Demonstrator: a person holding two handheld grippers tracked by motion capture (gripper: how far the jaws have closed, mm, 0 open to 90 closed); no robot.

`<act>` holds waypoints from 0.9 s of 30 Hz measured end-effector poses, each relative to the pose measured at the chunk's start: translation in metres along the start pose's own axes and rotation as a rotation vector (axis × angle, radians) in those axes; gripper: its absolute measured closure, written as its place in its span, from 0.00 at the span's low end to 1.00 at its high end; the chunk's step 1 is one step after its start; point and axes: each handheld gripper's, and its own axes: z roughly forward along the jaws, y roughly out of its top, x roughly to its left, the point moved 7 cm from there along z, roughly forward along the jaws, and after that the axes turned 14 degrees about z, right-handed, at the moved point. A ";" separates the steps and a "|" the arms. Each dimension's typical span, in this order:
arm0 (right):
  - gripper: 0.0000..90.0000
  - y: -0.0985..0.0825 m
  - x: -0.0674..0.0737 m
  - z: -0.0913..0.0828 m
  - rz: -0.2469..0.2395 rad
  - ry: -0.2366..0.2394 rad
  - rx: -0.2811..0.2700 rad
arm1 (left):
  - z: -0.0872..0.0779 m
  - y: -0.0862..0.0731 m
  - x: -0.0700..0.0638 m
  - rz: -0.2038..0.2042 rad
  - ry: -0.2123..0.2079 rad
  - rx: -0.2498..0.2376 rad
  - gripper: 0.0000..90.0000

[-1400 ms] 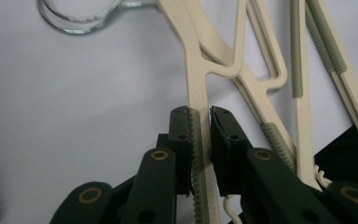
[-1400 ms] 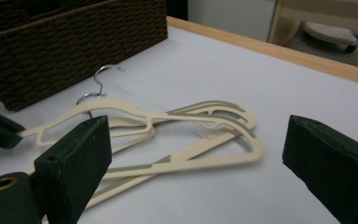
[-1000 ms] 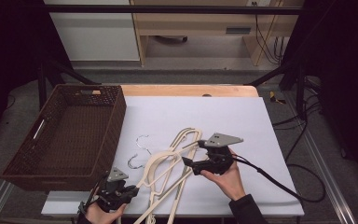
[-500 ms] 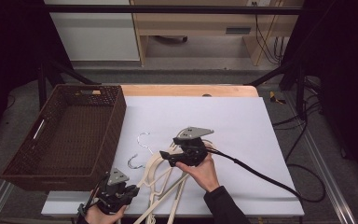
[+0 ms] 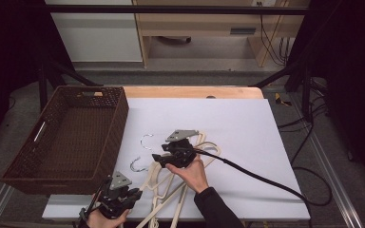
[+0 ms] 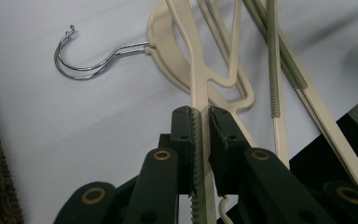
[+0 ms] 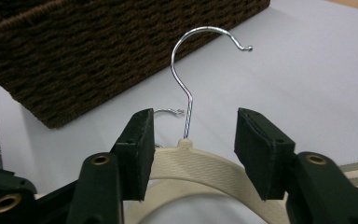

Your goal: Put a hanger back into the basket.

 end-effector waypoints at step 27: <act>0.99 0.001 0.005 0.018 0.040 0.032 0.059 | 0.001 0.000 -0.005 0.048 -0.025 -0.001 0.85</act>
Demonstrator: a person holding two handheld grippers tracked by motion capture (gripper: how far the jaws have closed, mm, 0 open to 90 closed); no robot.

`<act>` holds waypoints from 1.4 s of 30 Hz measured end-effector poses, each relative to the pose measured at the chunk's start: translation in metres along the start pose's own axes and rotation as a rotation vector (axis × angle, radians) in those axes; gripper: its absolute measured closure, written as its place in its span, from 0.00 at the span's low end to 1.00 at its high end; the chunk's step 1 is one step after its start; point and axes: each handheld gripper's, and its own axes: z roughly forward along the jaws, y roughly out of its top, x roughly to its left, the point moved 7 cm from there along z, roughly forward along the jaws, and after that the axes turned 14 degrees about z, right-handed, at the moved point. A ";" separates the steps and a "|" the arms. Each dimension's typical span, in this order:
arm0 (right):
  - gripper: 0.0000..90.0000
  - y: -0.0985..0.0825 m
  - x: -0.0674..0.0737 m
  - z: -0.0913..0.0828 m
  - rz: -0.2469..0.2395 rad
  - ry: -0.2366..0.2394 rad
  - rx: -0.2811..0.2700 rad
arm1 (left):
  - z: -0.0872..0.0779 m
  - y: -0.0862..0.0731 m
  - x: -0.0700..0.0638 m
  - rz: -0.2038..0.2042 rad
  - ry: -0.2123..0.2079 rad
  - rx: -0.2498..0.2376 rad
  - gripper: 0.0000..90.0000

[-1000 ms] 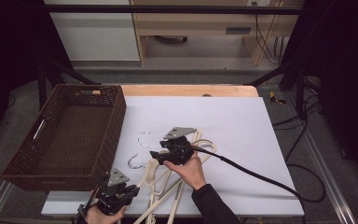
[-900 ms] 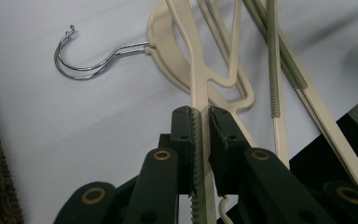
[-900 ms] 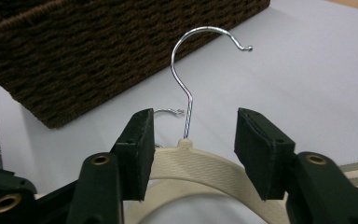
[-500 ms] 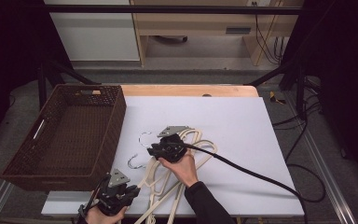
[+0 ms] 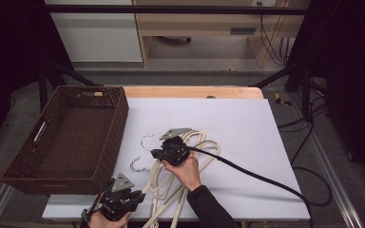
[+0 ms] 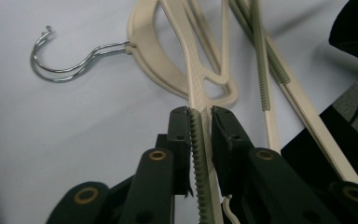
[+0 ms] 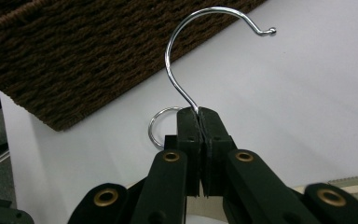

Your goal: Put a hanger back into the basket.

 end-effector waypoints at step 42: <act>0.77 0.000 0.019 -0.073 -0.102 0.045 -0.134 | 0.012 0.074 0.014 -0.121 -0.148 -0.211 0.95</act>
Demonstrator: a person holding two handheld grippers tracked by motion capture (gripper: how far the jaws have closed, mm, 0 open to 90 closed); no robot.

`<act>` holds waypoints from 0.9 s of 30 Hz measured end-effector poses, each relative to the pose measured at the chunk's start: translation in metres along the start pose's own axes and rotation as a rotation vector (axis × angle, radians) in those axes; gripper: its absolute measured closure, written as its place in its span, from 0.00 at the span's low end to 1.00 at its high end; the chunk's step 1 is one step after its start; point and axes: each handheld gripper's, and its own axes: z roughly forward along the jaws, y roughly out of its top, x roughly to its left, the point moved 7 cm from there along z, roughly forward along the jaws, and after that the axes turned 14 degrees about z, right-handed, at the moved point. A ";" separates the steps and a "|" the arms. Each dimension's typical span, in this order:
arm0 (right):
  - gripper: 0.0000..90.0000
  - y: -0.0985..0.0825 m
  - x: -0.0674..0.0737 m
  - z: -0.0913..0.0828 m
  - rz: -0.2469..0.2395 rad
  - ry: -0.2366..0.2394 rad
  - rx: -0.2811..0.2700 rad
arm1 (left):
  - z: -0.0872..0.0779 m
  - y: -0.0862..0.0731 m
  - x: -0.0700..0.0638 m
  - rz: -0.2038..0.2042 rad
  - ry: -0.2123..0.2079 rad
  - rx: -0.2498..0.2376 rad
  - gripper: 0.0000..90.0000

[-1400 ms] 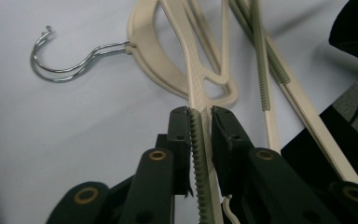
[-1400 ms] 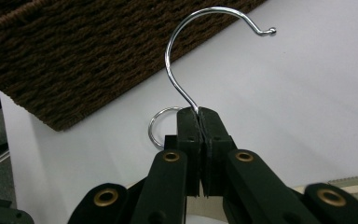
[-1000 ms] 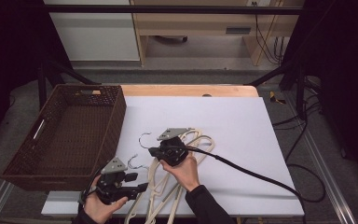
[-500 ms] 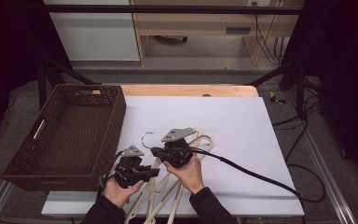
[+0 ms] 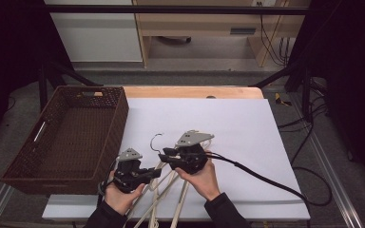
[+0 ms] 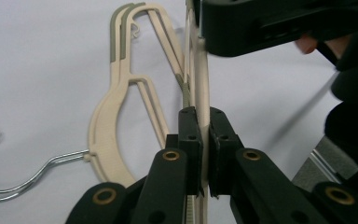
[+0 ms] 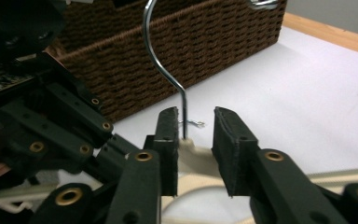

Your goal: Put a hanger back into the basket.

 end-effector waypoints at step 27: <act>0.14 -0.046 -0.094 -0.139 0.103 -0.191 -0.216 | -0.061 0.064 0.010 0.218 0.030 -0.089 0.95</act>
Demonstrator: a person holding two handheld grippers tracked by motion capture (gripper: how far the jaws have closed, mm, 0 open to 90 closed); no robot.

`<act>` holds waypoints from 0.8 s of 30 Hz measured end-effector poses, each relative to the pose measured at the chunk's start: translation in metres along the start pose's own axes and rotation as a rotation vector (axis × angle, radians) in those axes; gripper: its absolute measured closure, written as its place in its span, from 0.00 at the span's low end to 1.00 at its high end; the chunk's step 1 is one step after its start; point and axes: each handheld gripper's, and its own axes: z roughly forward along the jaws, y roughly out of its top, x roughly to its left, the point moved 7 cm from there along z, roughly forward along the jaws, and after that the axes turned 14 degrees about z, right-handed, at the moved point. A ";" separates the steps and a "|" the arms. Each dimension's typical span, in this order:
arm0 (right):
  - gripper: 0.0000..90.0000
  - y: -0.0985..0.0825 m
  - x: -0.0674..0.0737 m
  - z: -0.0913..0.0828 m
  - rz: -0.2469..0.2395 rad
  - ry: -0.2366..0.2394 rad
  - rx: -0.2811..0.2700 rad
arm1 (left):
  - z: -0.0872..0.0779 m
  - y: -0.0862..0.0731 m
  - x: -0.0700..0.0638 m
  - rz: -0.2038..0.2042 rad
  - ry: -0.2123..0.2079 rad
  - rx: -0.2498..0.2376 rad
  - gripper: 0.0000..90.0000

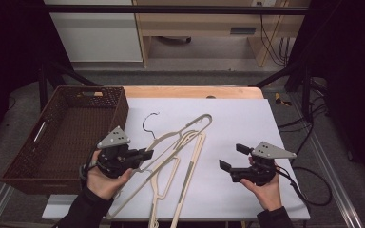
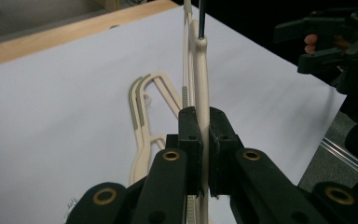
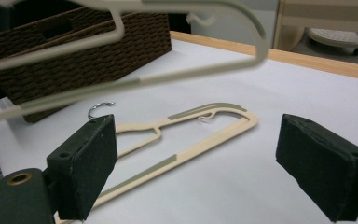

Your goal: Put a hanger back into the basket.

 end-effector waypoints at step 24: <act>0.08 0.000 -0.014 -0.011 -0.017 -0.059 -0.014 | -0.069 0.018 0.096 0.121 0.084 -0.018 0.95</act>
